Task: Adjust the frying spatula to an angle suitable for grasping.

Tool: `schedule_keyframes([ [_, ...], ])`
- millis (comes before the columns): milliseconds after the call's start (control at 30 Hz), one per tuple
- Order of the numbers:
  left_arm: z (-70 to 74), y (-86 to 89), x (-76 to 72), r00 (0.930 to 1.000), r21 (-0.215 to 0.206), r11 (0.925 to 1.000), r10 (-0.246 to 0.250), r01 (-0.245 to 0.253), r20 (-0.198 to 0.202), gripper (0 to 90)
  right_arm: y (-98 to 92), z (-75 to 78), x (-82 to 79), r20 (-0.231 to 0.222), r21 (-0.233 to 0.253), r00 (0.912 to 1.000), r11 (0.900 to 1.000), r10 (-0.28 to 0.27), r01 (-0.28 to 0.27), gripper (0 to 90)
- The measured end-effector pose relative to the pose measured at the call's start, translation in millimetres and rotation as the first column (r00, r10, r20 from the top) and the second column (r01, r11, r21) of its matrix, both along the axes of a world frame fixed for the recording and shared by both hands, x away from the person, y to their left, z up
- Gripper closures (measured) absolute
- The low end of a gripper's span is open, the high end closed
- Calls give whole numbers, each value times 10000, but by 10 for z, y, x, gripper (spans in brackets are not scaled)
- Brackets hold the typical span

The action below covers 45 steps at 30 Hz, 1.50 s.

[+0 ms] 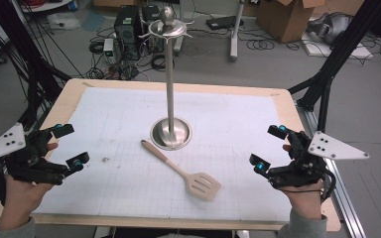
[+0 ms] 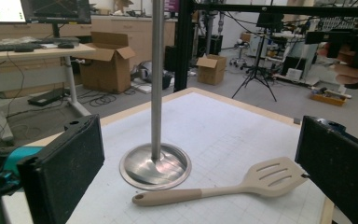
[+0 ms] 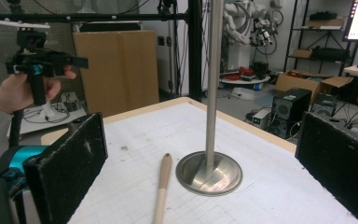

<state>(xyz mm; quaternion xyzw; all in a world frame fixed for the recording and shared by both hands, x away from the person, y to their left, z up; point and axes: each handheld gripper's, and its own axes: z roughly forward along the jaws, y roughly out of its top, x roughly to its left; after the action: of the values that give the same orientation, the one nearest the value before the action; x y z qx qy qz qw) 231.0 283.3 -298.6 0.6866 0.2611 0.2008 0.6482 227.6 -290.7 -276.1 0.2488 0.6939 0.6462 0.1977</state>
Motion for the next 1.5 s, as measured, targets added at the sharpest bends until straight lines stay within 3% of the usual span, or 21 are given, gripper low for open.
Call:
schedule_keyframes([
  [67,-17,10,6,9999,146,9999,49,-48,-101,17,11,-11,40,-39,46,10000,10000,-29,29,10],
  [567,-17,40,-38,9997,100,9997,213,-212,-69,17,315,-57,107,-108,-514,9996,9983,275,-280,10],
  [1033,-38,56,-54,9995,42,9995,309,-309,-109,17,694,-291,317,-734,-1117,9955,9914,600,-680,11],
  [1500,-53,25,-49,9995,135,9995,275,-273,-153,17,881,-384,365,-880,-1419,9930,9857,787,-907,44],
])
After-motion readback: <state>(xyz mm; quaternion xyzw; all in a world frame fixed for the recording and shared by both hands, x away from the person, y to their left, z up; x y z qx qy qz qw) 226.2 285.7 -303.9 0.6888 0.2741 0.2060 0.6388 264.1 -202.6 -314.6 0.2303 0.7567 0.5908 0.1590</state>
